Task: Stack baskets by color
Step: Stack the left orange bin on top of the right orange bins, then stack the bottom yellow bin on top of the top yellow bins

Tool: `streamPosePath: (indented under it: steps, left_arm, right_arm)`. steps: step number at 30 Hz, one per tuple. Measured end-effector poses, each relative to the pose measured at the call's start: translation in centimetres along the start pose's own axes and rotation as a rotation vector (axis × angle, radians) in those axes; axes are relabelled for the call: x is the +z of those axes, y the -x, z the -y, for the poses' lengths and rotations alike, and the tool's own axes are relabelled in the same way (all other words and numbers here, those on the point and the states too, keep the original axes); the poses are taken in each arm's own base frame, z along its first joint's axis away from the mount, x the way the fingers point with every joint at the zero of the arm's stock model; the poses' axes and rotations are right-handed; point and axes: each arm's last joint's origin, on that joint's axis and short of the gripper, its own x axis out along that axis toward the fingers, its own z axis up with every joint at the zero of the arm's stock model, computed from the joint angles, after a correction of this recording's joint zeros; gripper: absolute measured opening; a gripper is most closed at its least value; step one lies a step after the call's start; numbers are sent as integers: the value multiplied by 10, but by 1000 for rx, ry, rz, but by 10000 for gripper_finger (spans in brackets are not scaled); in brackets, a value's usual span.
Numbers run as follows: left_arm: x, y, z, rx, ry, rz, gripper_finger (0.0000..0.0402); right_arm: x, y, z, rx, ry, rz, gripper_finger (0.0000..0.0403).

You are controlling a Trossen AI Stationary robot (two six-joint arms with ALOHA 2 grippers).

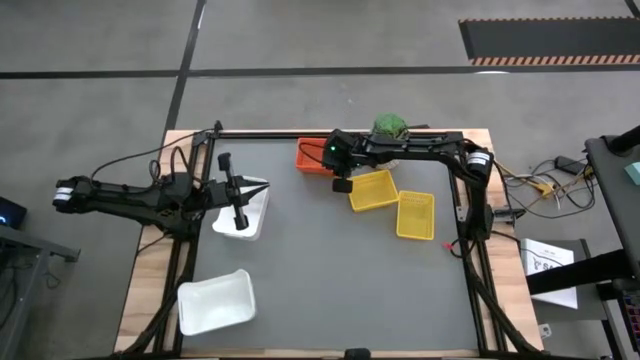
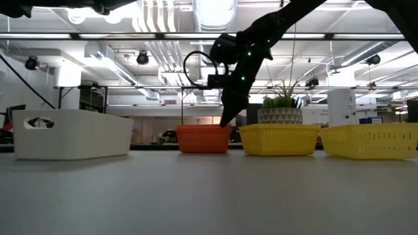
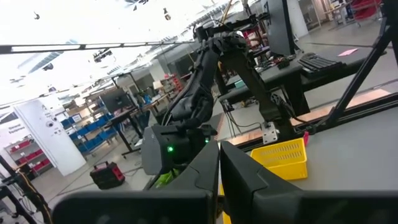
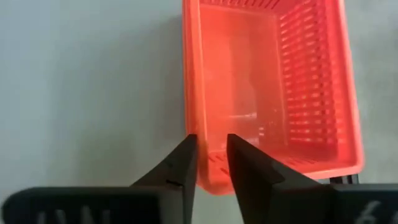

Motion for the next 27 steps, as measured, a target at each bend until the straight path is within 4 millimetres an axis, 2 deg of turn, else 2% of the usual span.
streamPosePath:
  steps: [7, 14, 19, 27]
  left_arm:
    - [-1, -1, 1, -3, -2, -6, 0]
    - [-3, -4, 3, -10, -6, -21, 0]
    - [-6, -8, 6, -20, -12, -41, 0]
    - [-5, -14, 7, -11, -8, -24, 0]
  right_arm:
    - [6, 10, 4, 2, -38, -7, 137]
    - [9, 33, 3, 37, -110, -57, 146]
    - [9, 59, -15, 64, -119, -46, 135]
    - [2, 100, -55, 97, -148, 61, 126]
